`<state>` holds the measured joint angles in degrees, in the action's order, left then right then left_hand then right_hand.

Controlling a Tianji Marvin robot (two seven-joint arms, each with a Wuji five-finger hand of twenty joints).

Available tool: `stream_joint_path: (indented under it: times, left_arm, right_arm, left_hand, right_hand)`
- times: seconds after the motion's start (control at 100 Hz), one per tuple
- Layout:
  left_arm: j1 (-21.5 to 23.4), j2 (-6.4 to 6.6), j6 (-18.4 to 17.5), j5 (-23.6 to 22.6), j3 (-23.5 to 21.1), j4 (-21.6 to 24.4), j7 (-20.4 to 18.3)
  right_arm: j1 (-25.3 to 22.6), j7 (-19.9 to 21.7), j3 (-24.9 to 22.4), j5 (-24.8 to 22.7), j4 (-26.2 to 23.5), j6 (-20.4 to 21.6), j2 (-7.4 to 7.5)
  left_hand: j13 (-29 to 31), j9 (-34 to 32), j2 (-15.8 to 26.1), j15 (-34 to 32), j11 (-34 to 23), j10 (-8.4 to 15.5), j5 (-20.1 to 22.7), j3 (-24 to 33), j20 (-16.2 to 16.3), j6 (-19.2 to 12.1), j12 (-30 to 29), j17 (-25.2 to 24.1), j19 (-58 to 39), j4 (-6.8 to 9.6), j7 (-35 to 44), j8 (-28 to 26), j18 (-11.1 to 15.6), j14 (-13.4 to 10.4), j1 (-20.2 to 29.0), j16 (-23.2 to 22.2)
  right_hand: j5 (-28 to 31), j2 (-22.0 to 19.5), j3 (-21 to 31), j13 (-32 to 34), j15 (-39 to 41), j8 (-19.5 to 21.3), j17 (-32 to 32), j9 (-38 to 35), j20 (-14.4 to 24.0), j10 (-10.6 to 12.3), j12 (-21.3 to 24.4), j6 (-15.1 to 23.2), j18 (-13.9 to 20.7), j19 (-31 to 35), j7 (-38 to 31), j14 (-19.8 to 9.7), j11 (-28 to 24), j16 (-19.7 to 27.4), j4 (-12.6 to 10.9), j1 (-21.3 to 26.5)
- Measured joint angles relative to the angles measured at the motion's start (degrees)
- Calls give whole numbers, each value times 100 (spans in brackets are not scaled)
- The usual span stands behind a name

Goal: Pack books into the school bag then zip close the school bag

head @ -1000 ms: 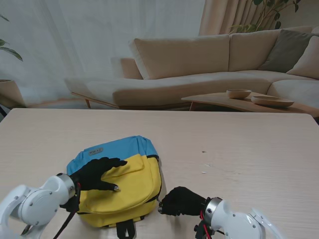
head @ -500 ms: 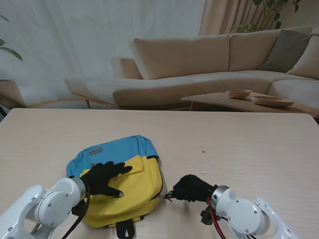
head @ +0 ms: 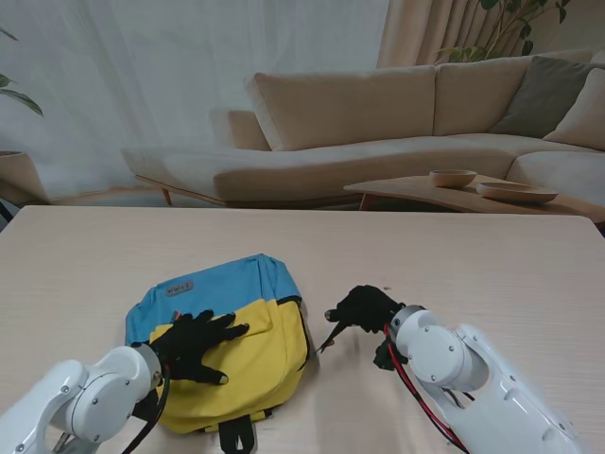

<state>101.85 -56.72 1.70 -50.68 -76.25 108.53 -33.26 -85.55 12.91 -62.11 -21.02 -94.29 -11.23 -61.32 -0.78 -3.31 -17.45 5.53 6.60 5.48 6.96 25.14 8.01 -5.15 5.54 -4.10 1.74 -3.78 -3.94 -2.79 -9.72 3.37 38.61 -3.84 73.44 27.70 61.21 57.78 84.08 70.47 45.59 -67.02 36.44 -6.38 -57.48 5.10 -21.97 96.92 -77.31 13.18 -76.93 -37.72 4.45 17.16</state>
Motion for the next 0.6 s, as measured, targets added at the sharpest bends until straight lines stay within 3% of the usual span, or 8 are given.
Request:
stream_joint_path:
  times: [0.22, 0.6]
  left_arm:
    - [80, 0, -140, -60, -99, 23, -35]
    - [132, 19, -282, -269, -156, 63, -150]
  right_arm:
    - [715, -473, 530, 297, 543, -486, -210]
    - [1517, -776, 1078, 595, 1190, -1007, -495]
  left_hand:
    - [-10, 9, -16, 49, 112, 4, -13, 66, 0, 0, -11, 0, 10, -5, -107, 74, 5, -1, 138, 58]
    - [-85, 150, -286, 66, 255, 5, -192, 440, -1, 0, -67, 26, 10, -6, -403, 212, 9, -2, 419, 61]
  right_hand:
    - [86, 53, -3, 0, 0, -11, -57, 0, -2, 0, -27, 13, 0, 0, 3, 0, 0, 0, 0, 0]
    - [150, 55, -5, 0, 0, -13, -76, 0, -4, 0, -78, 2, 0, 1, 4, 0, 0, 0, 0, 0]
